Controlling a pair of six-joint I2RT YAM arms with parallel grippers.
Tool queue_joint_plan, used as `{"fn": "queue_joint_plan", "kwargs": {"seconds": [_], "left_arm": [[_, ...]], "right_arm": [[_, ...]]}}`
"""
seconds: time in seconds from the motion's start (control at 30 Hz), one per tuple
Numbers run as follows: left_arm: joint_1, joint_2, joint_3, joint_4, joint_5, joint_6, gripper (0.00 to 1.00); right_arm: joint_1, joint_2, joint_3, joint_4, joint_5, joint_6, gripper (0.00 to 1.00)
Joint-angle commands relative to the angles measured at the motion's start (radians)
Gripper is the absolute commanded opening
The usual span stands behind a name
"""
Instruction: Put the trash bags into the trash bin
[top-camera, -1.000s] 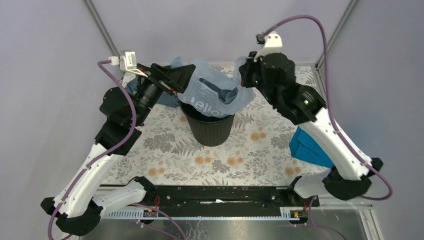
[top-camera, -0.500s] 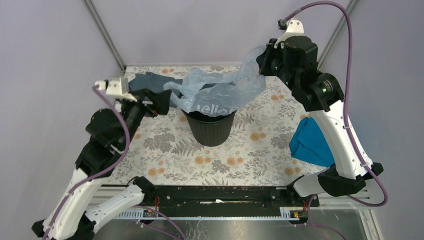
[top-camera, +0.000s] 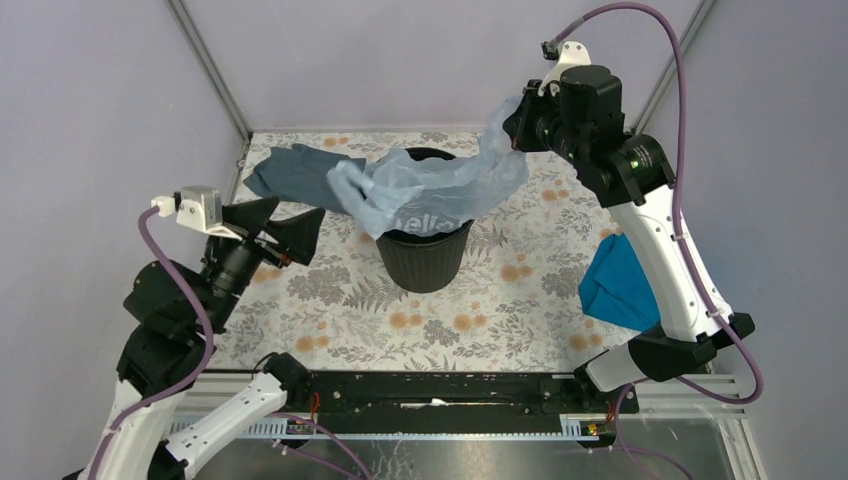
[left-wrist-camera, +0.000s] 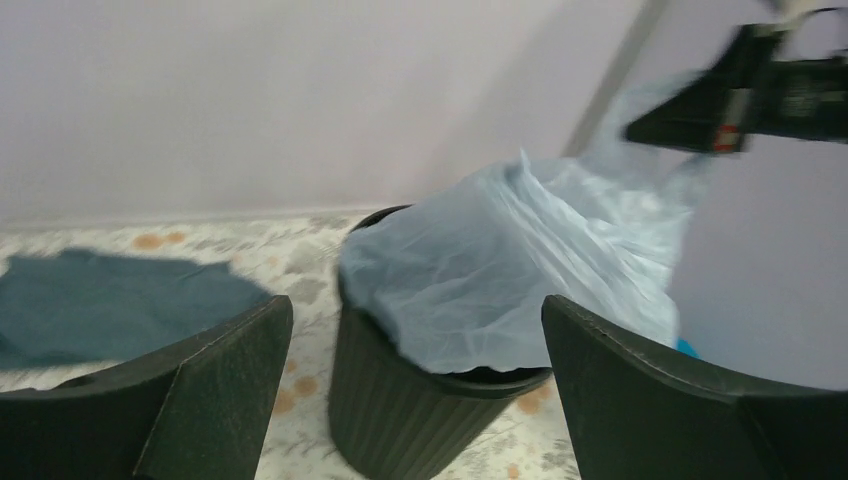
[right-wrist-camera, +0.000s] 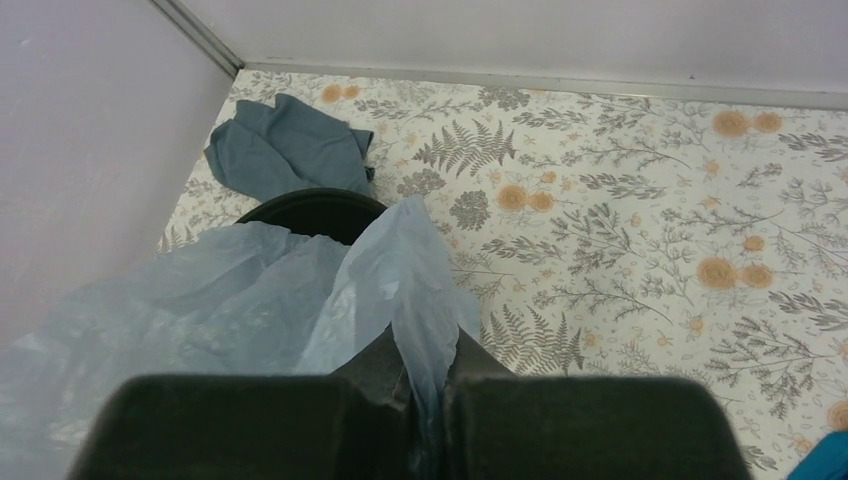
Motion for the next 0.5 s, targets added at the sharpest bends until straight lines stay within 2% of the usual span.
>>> {"fn": "queue_joint_plan", "kwargs": {"seconds": [0.0, 0.07, 0.13, 0.23, 0.3, 0.43, 0.47], "left_arm": [[-0.002, 0.167, 0.224, 0.024, 0.395, 0.002, 0.99], [-0.002, 0.271, 0.354, 0.059, 0.58, -0.062, 0.99], [-0.002, 0.354, 0.439, 0.093, 0.654, -0.149, 0.99], [-0.002, 0.427, 0.541, 0.098, 0.744, -0.164, 0.99], [-0.001, 0.397, 0.55, 0.058, 0.598, -0.139, 0.99], [-0.001, 0.368, 0.521, -0.098, 0.012, -0.112, 0.99], [-0.001, 0.393, 0.531, -0.138, -0.05, -0.098, 0.99]], "right_arm": [[-0.007, -0.01, -0.004, 0.044, -0.078, -0.005, 0.0], [-0.007, -0.021, -0.034, 0.074, -0.117, 0.004, 0.0], [-0.006, -0.032, -0.07, 0.104, -0.161, 0.011, 0.0], [-0.006, -0.049, -0.093, 0.124, -0.156, 0.011, 0.0], [-0.006, -0.055, -0.091, 0.113, -0.116, -0.002, 0.0], [-0.008, -0.08, -0.128, 0.109, -0.039, -0.016, 0.0], [-0.008, -0.087, -0.139, 0.114, -0.044, -0.015, 0.0]]}}
